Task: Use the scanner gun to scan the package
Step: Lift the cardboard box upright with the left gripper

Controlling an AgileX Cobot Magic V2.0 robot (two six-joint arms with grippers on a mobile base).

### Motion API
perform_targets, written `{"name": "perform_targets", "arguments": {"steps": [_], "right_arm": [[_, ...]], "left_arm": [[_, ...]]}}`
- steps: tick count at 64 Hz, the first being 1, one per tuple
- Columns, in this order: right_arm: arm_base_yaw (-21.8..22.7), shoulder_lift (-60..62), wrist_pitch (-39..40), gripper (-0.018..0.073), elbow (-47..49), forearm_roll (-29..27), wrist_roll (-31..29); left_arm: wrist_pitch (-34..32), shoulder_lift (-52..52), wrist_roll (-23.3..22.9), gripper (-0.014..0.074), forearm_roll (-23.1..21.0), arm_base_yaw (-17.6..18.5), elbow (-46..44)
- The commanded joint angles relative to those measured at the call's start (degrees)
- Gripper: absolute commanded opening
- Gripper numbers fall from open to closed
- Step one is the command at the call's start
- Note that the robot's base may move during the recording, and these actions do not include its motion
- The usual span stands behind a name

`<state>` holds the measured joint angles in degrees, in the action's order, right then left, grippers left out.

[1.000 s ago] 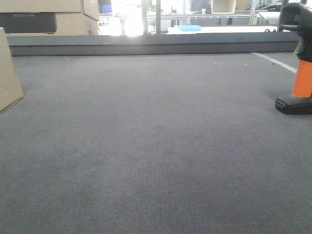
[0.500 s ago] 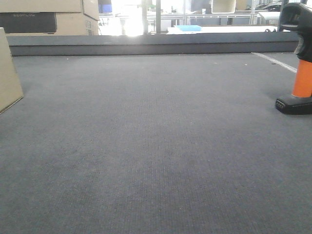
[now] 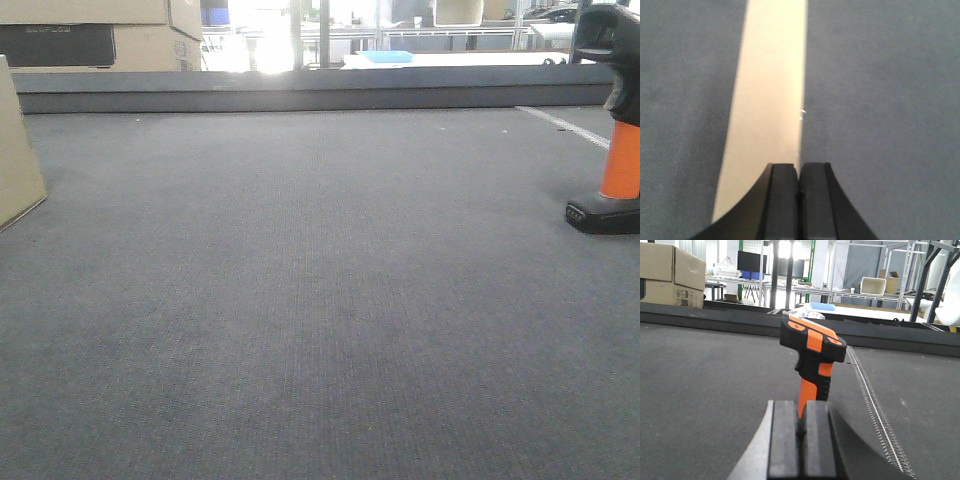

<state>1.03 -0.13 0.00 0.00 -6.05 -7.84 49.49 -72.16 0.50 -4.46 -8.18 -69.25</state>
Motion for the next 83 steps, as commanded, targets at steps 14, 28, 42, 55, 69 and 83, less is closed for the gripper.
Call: {"name": "perform_targets", "arguments": {"steps": [14,28,42,55,69,83], "right_arm": [[-0.1,0.1,0.9,-0.0168,0.0,-0.2,-0.1],[-0.1,0.1,0.9,-0.0168,0.0,-0.2,-0.1],[-0.1,0.1,0.9,-0.0168,0.0,-0.2,-0.1],[-0.1,0.1,0.9,-0.0168,0.0,-0.2,-0.1],[-0.1,0.1,0.9,-0.0168,0.0,-0.2,-0.1],[-0.1,0.1,0.9,-0.0168,0.0,-0.2,-0.1]], "left_arm": [[-0.2,-3.1,6.0,0.0279,-1.8,-1.5,-1.6],[-2.9,-3.2,6.0,0.0604,-0.5,-1.5,-1.6],[-1.3,-7.7,6.0,0.0581,-0.1,-2.1,-1.7],[0.4,-12.8,6.4,0.0581,-0.1,-2.1,-1.7],[0.5,-14.8,6.4,0.0423,0.0,-2.1,-1.7],[0.7,-14.9,6.4,-0.0086,-0.8,-2.1,-1.7]]}}
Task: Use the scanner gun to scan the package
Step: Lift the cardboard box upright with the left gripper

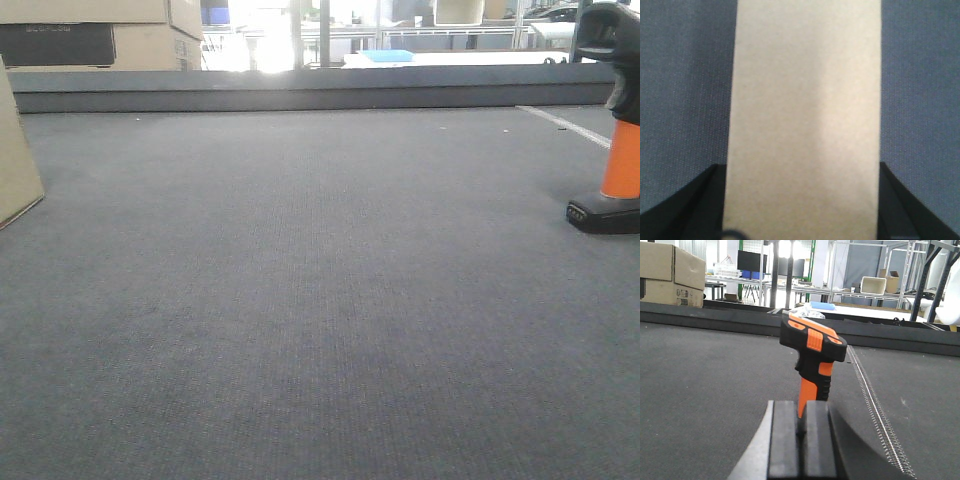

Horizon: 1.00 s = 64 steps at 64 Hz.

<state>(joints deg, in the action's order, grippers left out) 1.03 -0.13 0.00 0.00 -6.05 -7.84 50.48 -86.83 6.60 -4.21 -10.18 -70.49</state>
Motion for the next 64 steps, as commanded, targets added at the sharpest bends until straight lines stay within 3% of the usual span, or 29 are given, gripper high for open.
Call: {"name": "perform_targets", "arguments": {"steps": [1,16,22,29,44,58,64], "right_arm": [[-0.1,0.1,0.9,-0.0168,0.0,-0.2,-0.1],[-0.1,0.1,0.9,-0.0168,0.0,-0.2,-0.1],[-0.1,0.1,0.9,-0.0168,0.0,-0.2,-0.1],[-0.1,0.1,0.9,-0.0168,0.0,-0.2,-0.1],[-0.1,0.1,0.9,-0.0168,0.0,-0.2,-0.1],[-0.1,0.1,0.9,-0.0168,0.0,-0.2,-0.1],[-0.1,0.1,0.9,-0.0168,0.0,-0.2,-0.1]], "left_arm": [[-0.1,-0.1,0.3,-0.0110,-1.7,-0.1,-0.6],[4.7,1.5,-0.1,-0.0111,-9.4,1.5,-5.8],[6.3,2.6,-7.8,-0.0111,-9.6,4.7,-7.9],[5.6,3.3,-15.2,-0.0111,-9.5,10.8,-8.0],[-5.6,3.1,-29.7,-0.0111,-5.0,26.8,-8.0],[-8.8,0.2,-44.6,-0.0111,3.7,36.8,-8.0],[-9.8,-1.1,-48.0,-0.0111,6.0,39.6,-8.0]]}}
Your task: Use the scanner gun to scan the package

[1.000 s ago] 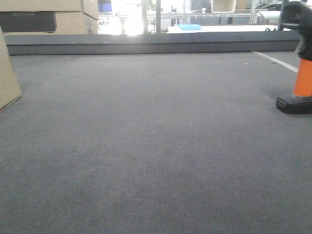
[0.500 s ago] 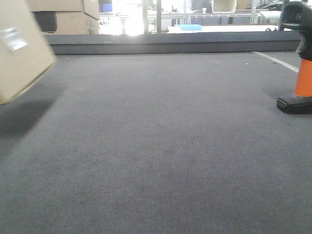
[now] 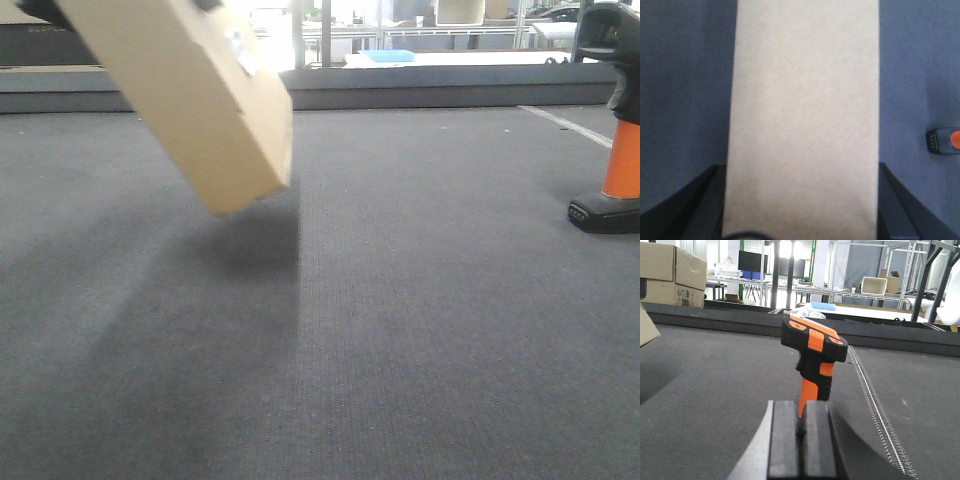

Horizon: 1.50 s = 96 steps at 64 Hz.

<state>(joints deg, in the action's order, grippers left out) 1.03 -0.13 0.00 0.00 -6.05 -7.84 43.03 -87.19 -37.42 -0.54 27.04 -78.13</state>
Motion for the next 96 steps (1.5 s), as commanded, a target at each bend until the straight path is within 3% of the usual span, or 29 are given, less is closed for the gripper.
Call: {"name": "perform_targets", "arguments": {"steps": [1,12,25,36,59,66,75,83,96], "right_arm": [[-0.1,0.1,0.9,-0.0168,0.0,-0.2,-0.1],[-0.1,0.1,0.9,-0.0168,0.0,-0.2,-0.1],[-0.1,0.1,4.1,-0.0168,0.0,-0.2,-0.1],[-0.1,-0.5,-3.5,-0.0168,6.3,-0.2,-0.1],[-0.1,-24.3,-5.9,-0.0168,18.0,-0.2,-0.1],[-0.1,-32.1,-2.4,-0.0168,20.3,-0.2,-0.1],[-0.1,-39.4,9.1,-0.0168,20.6,-0.2,-0.1],[-0.1,-42.3,14.7,-0.0168,20.6,-0.2,-0.1],[-0.1,-51.4,18.6,-0.0168,20.5,-3.6,-0.1]], "left_arm": [[-2.5,-1.0,-4.3,-0.0111,2.5,2.8,-0.4],[-4.6,-4.2,-7.9,-0.0111,3.8,6.4,-0.3],[-5.4,-5.1,-8.2,-0.0111,3.7,6.3,-0.3],[-5.1,-5.1,-8.2,-0.0111,3.7,6.3,-0.3],[-5.0,-5.1,-7.7,-0.0111,3.7,6.3,-0.3],[-5.0,-5.1,-7.7,-0.0111,3.7,6.3,-0.3],[-5.0,-5.1,-7.7,-0.0111,3.7,6.3,-0.3],[-5.0,-5.1,-7.7,-0.0111,3.7,6.3,-0.3],[-5.0,-5.1,-7.7,-0.0111,3.8,6.3,-0.3]]}}
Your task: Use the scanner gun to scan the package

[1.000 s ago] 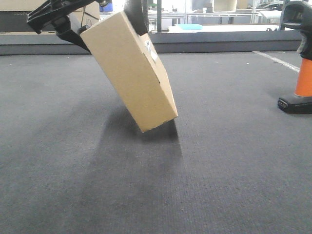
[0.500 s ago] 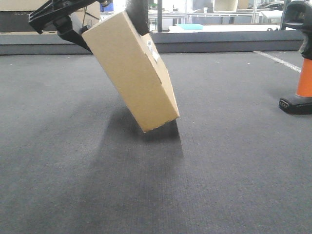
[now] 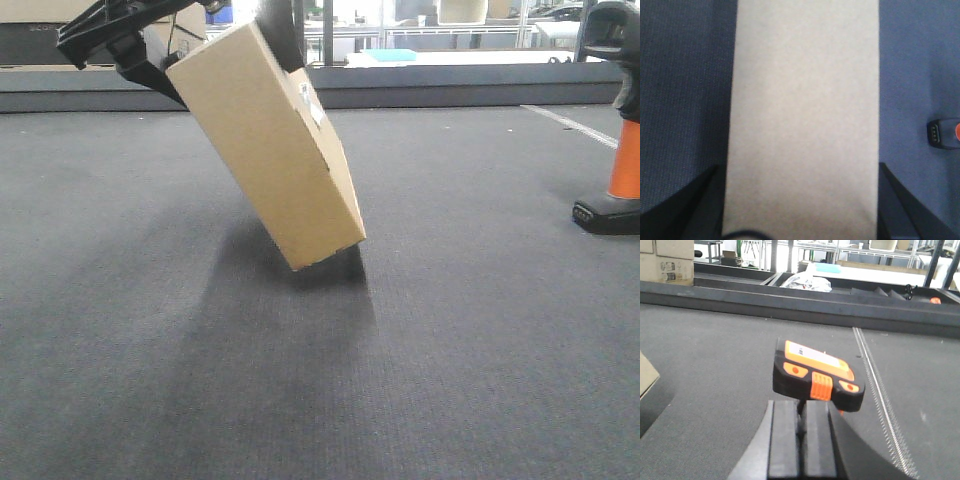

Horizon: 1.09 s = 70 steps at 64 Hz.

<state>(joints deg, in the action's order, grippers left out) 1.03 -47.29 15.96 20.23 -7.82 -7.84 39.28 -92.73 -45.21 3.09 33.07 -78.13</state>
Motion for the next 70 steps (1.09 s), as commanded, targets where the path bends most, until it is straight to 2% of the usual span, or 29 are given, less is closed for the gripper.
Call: {"name": "perform_targets", "arguments": {"steps": [1,5,12,29,37,43,52,63,70], "right_arm": [[-0.1,-4.9,3.4,-0.0168,0.2,-1.8,-0.1],[-0.1,-8.4,8.9,-0.0168,-0.3,-1.8,0.4],[-0.1,-14.6,18.5,-0.0169,-2.0,-1.8,4.8],[-0.1,-28.9,37.4,-0.0169,-3.4,5.1,16.1],[0.1,-33.8,45.4,-0.0169,-3.4,4.3,17.0],[1.7,-36.4,47.7,-0.0169,-3.4,4.1,19.8],[4.4,-39.4,52.3,-0.0169,-3.7,7.8,21.6],[7.7,-41.3,52.7,-0.0169,-3.7,13.5,22.0],[8.7,-42.9,54.0,-0.0169,-3.7,14.0,23.6]], "left_arm": [[-1.3,0.5,0.1,-0.0111,0.2,0.3,-0.3],[-1.3,0.5,0.1,-0.0111,0.2,0.3,-0.3],[-1.4,0.4,0.1,-0.0111,0.3,0.3,-0.3],[-1.5,0.2,0.1,-0.0111,0.8,0.3,-0.3],[-1.6,0.1,0.1,-0.0111,0.7,0.3,-0.3],[-1.9,0.1,0.1,-0.0111,0.7,0.3,-0.3],[-2.5,0.1,0.1,-0.0111,0.7,0.3,-0.3],[-3.7,0.1,0.1,-0.0111,0.7,0.3,-0.3],[-4.6,0.1,0.1,-0.0111,0.7,0.3,-0.3]]}}
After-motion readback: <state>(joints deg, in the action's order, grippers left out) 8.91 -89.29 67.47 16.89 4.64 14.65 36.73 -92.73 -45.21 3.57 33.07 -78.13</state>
